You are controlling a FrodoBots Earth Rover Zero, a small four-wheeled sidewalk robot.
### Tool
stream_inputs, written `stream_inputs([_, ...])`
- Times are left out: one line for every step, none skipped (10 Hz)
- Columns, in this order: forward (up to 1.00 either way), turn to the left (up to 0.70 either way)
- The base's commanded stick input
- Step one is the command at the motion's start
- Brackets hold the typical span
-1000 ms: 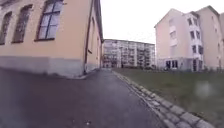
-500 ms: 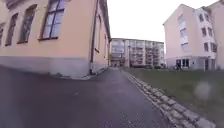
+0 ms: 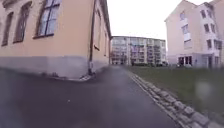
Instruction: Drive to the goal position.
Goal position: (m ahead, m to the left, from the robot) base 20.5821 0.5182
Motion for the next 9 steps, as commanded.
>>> stream_inputs([1.0, 0.0])
stream_inputs([1.0, 0.0])
stream_inputs([1.0, 0.0])
stream_inputs([1.0, 0.0])
stream_inputs([1.0, 0.0])
stream_inputs([1.0, 0.0])
stream_inputs([1.0, 0.0])
stream_inputs([1.0, 0.0])
stream_inputs([1.0, 0.0])
